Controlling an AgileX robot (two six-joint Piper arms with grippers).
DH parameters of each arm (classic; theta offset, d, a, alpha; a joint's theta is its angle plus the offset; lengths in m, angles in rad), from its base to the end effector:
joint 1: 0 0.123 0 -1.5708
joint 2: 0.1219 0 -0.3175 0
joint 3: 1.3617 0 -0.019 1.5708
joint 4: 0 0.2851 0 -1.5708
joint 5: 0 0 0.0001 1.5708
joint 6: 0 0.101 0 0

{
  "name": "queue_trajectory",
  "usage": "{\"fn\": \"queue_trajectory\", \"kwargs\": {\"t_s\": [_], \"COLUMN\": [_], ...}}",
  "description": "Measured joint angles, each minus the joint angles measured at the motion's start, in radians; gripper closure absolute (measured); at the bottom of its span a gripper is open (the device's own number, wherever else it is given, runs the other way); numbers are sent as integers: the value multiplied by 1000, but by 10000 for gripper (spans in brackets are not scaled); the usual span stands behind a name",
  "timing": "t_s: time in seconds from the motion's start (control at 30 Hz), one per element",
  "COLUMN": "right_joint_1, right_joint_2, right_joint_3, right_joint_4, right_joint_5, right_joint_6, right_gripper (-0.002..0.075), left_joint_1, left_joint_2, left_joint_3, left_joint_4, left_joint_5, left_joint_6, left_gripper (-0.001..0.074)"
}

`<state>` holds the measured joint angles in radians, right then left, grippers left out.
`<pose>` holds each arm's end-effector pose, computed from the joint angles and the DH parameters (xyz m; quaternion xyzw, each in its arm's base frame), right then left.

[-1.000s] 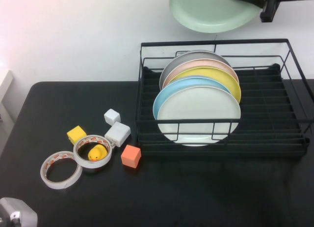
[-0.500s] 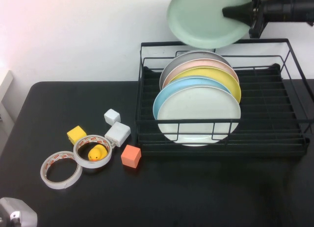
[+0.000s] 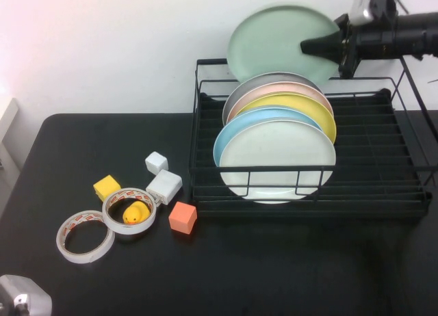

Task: Place plate on rack
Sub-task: Place the plate on the rack

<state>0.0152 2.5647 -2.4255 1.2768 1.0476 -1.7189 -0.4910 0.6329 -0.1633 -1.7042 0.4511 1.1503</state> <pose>0.6185 0.0932 0.2387 -0.4860 0.6342 0.2353 0.5535 0.0912 -0.0984 0.2233 0.0992 0.7945 -0.4438 0.4026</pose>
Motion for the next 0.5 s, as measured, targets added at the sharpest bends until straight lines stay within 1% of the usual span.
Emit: {"fn": "queue_trajectory", "kwargs": {"t_s": [0.27, 0.5], "right_joint_1": [25, 32], "right_joint_2": [29, 38], "right_joint_3": [0, 0], "right_joint_4": [-19, -124], "right_joint_5": [-11, -23], "right_joint_6": [0, 0], "right_gripper": [578, 578], "left_joint_1": [0, 0], "left_joint_2": [0, 0], "left_joint_3": [0, 0], "left_joint_4": [0, 0], "left_joint_5": [0, 0], "left_joint_6": [0, 0], "left_gripper": [736, 736]}}
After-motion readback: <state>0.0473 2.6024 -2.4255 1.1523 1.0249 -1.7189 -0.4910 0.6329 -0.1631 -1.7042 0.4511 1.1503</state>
